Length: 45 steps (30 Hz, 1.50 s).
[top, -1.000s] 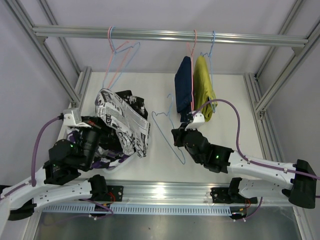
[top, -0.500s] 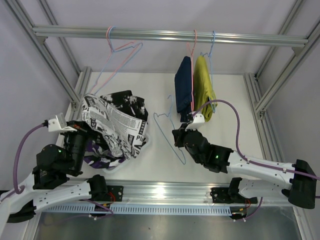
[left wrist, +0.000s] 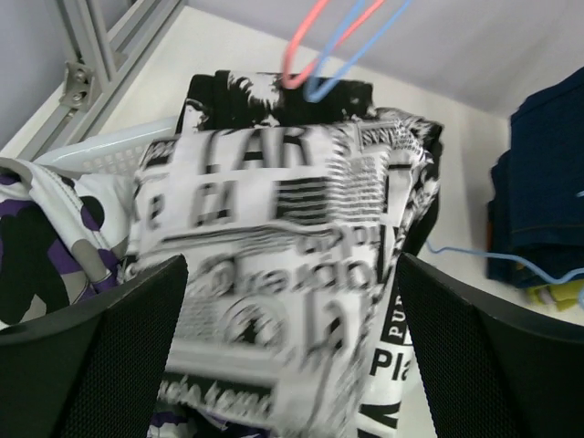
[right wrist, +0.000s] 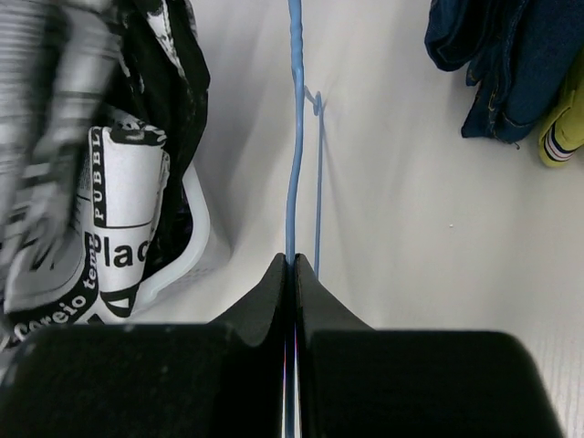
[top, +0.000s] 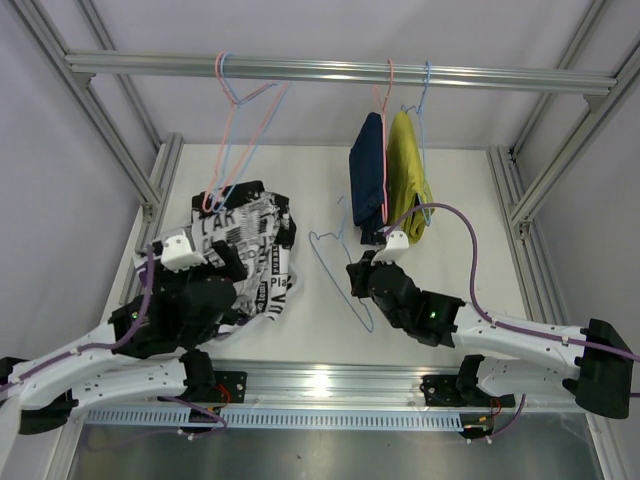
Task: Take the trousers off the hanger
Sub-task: Place the trousers in the bin.
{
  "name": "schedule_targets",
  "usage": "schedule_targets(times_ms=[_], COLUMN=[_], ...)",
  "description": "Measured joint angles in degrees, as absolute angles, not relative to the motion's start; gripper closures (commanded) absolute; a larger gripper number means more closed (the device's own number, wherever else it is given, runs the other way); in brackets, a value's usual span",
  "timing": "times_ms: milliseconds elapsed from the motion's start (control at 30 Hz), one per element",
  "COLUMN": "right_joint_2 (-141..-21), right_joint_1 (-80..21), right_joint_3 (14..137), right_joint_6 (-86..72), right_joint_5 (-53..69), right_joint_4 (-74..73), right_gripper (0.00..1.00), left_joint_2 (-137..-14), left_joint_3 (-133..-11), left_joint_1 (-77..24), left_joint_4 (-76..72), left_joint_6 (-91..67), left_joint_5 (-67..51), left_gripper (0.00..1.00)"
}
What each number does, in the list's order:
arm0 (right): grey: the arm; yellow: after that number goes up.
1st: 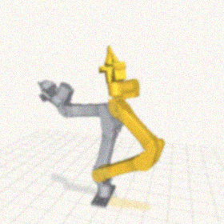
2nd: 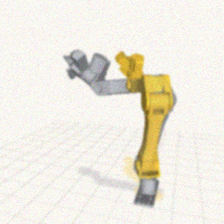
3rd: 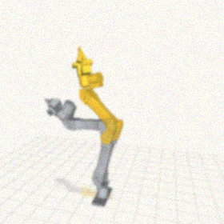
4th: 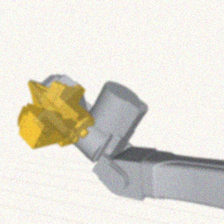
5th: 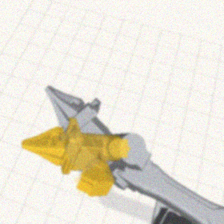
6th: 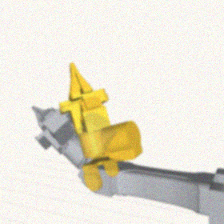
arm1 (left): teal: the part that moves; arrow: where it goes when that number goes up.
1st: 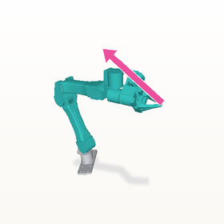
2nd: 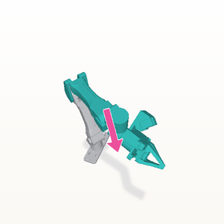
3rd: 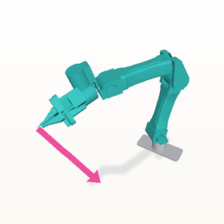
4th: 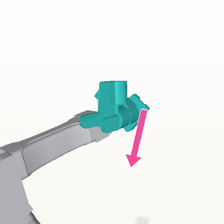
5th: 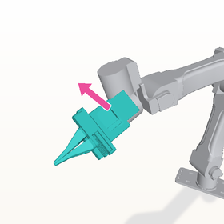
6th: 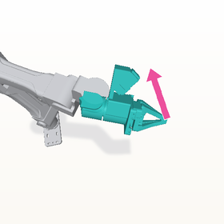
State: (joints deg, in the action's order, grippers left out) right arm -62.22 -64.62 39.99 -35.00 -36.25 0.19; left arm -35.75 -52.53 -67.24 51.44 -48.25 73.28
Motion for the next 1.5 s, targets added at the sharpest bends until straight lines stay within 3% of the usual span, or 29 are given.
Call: schedule_targets(times_ms=[233,567,833,1133,1300,1500], right_joint_2=[-61.84,-58.06,-58.35,-61.25,-65.56,-70.11], right_joint_1=[-64.36,-64.38,-64.42,-64.45,-64.42,-64.45], right_joint_3=[39.55,39.81,44.62,57.63,66.89,75.90], right_joint_6=[-35.18,-33.80,-30.28,-23.29,-18.70,-13.54], right_joint_5=[-35.94,-35.88,-35.51,-36.45,-38.17,-39.42], right_joint_4=[0.27,-3.42,-7.16,-10.28,-11.31,-12.45], right_gripper=[1.00,1.00,1.00,1.00,1.00,1.00], left_joint_2=[-42.83,-44.01,-47.35,-51.16,-49.45,-44.36], left_joint_3=[-53.65,-52.01,-59.11,-79.55,-74.11,-64.47], left_joint_1=[-66.94,-65.76,-65.63,-65.58,-62.96,-55.09], left_joint_4=[58.52,56.99,47.97,38.52,25.36,21.19], left_joint_6=[-56.21,-58.30,-44.84,-22.52,-8.01,-6.07], left_joint_5=[73.41,71.83,64.23,58.04,59.51,56.31], left_gripper=[0.01,0.01,0.00,0.01,0.01,0.00])
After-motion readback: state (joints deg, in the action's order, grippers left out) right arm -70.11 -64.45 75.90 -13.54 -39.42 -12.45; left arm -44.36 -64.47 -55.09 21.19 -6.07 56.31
